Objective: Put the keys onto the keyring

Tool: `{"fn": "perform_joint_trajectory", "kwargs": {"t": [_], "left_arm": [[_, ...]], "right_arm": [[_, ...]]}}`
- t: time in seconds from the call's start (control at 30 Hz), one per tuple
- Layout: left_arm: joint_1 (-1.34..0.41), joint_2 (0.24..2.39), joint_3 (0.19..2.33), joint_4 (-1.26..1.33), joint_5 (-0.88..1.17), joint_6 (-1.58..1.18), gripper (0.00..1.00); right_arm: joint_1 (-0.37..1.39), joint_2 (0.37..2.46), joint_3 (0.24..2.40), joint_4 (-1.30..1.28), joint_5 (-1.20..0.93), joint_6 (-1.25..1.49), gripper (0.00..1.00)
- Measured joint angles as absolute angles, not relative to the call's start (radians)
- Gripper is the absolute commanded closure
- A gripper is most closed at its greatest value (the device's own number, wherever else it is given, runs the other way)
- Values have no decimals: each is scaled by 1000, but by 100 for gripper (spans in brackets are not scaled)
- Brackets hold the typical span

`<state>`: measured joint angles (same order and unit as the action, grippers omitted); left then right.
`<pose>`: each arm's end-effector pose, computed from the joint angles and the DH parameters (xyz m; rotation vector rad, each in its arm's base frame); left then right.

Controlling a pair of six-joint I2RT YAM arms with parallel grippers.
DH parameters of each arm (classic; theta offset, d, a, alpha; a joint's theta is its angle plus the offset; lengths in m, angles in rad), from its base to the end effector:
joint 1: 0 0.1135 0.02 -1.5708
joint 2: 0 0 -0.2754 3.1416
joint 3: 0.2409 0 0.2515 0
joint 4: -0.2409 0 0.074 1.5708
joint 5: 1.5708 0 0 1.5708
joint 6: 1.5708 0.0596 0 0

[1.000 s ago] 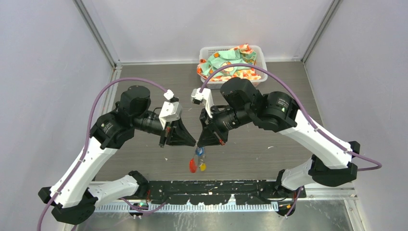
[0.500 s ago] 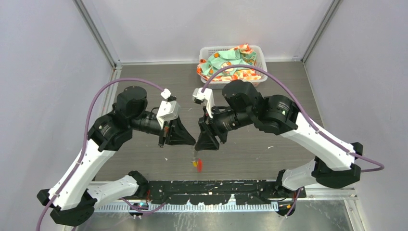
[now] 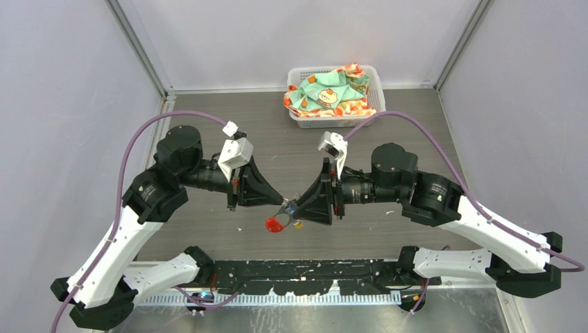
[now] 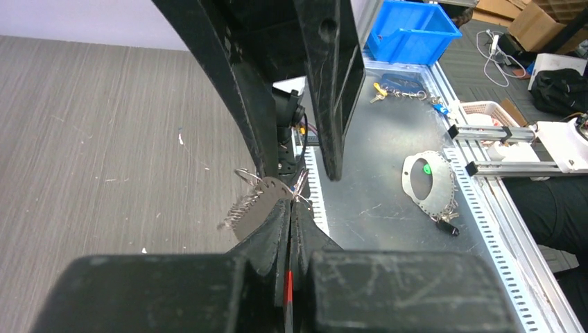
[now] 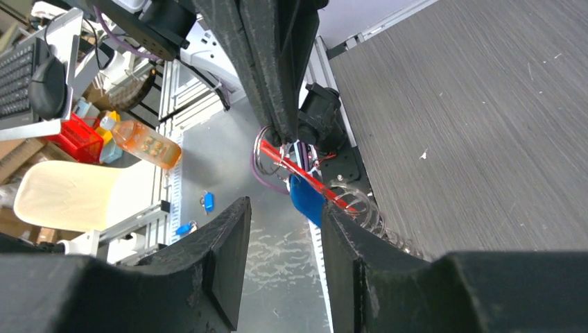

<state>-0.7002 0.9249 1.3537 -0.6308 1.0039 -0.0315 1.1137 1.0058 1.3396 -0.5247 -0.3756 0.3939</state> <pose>0.0863 -0.1385 0.4683 1.3003 1.3808 -1.3925 0.0734 0.1988 0.4583 -0.9759 1.7225 1.3756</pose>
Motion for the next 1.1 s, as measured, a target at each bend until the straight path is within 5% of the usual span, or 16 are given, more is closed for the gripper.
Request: {"fn": "perform_joint_trajectory", "kwargs": {"t": [0.57, 0.87, 1.1], "left_arm": [[-700, 905, 1343, -609, 963, -53, 100], [-700, 900, 1341, -610, 934, -48, 100], [-700, 900, 1335, -614, 912, -19, 100]], "right_arm": [[1114, 1031, 1251, -359, -387, 479, 66], [1114, 1000, 1172, -329, -386, 516, 81], [1114, 995, 1171, -344, -386, 524, 81]]}}
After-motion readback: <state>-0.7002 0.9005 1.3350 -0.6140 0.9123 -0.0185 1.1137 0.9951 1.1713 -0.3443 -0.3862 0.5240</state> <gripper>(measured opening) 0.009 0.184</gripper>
